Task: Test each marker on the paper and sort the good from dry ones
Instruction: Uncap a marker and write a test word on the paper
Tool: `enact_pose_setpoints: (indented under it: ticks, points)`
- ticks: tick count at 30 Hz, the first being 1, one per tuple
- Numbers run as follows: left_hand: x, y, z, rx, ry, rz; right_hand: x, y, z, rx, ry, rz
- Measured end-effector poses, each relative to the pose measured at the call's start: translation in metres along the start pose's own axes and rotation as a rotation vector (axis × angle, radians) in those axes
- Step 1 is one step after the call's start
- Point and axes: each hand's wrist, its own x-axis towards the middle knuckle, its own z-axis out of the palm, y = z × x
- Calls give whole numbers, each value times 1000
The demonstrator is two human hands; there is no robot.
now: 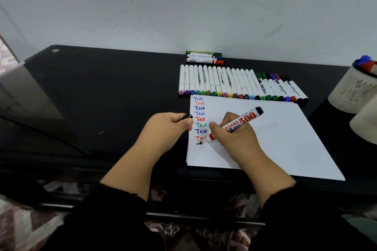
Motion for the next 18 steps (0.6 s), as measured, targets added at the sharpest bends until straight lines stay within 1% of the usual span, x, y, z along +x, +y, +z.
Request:
enact_pose_setpoints:
  ticks: [10, 15, 18]
  points:
    - [0, -2, 2, -10, 2, 13, -1, 2, 3, -52, -24, -18]
    - [1, -2, 2, -11, 2, 19, -1, 4, 2, -9, 44, -28]
    - [1, -2, 3, -5, 0, 21, 0, 6, 3, -15, 50, -40]
